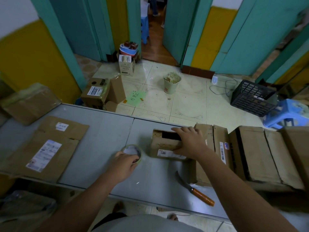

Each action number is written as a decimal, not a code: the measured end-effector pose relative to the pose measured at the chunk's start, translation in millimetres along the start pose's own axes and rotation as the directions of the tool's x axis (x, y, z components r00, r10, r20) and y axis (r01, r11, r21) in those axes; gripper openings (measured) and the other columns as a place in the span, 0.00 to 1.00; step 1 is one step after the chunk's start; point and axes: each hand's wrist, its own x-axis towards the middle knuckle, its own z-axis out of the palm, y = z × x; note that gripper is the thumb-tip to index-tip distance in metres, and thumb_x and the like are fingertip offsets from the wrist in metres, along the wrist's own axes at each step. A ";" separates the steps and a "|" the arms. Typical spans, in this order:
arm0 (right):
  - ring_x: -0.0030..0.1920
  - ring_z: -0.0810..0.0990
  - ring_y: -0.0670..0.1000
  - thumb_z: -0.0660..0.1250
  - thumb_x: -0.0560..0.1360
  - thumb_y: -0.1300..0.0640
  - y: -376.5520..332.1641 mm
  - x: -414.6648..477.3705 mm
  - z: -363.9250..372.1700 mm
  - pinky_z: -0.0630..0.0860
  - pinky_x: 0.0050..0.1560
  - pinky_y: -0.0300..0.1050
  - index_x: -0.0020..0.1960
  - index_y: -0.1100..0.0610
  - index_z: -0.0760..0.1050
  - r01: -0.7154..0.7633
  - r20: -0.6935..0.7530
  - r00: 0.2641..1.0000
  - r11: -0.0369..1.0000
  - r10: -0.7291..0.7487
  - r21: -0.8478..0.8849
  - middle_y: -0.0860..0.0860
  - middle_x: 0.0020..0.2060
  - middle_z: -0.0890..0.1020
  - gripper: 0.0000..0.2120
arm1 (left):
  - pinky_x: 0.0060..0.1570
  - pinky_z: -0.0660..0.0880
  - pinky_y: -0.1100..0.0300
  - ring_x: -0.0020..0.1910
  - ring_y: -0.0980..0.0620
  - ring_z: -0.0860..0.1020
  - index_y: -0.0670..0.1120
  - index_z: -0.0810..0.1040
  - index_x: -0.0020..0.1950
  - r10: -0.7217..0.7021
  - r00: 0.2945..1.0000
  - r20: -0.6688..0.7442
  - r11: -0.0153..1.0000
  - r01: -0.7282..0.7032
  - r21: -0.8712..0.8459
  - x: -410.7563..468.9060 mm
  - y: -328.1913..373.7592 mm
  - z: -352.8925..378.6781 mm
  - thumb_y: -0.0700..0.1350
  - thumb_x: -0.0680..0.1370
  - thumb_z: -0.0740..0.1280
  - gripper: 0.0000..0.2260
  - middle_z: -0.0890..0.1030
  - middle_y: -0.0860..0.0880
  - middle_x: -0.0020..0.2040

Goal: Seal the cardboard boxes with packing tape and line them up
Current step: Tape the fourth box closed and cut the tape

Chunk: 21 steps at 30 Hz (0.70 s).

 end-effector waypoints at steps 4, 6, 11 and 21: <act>0.74 0.67 0.55 0.76 0.64 0.28 5.0 -3.0 -1.9 0.55 0.79 0.64 0.81 0.40 0.59 0.001 -0.097 0.995 0.999 0.003 0.032 0.47 0.74 0.72 0.52 | 0.54 0.78 0.54 0.54 0.38 0.82 0.50 0.88 0.53 0.022 0.987 -0.157 0.999 -0.030 -0.045 -2.8 3.0 -1.1 0.41 0.80 0.70 0.07 0.87 0.44 0.52; 0.75 0.67 0.54 0.74 0.65 0.27 4.3 -5.5 -3.0 0.53 0.80 0.64 0.82 0.40 0.59 0.007 -0.121 0.993 0.999 -0.003 0.033 0.46 0.74 0.72 0.51 | 0.55 0.79 0.51 0.54 0.35 0.81 0.50 0.87 0.60 -0.024 0.986 -0.167 0.995 0.007 -0.104 -3.7 6.2 -7.2 0.44 0.82 0.67 0.11 0.86 0.41 0.56; 0.75 0.67 0.53 0.72 0.70 0.29 -2.2 -9.6 -1.7 0.53 0.80 0.62 0.82 0.42 0.61 -0.025 -0.167 0.986 1.000 0.027 0.010 0.45 0.75 0.72 0.45 | 0.44 0.76 0.49 0.43 0.35 0.79 0.47 0.86 0.57 -0.087 0.933 -0.348 0.985 0.029 -0.170 12.0 14.3 -33.4 0.52 0.83 0.58 0.19 0.85 0.41 0.42; 0.71 0.71 0.55 0.64 0.77 0.42 -28.2 -8.3 2.9 0.62 0.78 0.57 0.75 0.49 0.69 -0.055 -0.159 0.984 0.982 0.084 0.180 0.51 0.67 0.74 0.28 | 0.64 0.76 0.34 0.58 0.45 0.71 0.42 0.85 0.62 -0.044 0.803 -0.594 0.974 -0.100 -0.206 44.4 47.2 -72.6 0.41 0.80 0.68 0.12 0.87 0.39 0.50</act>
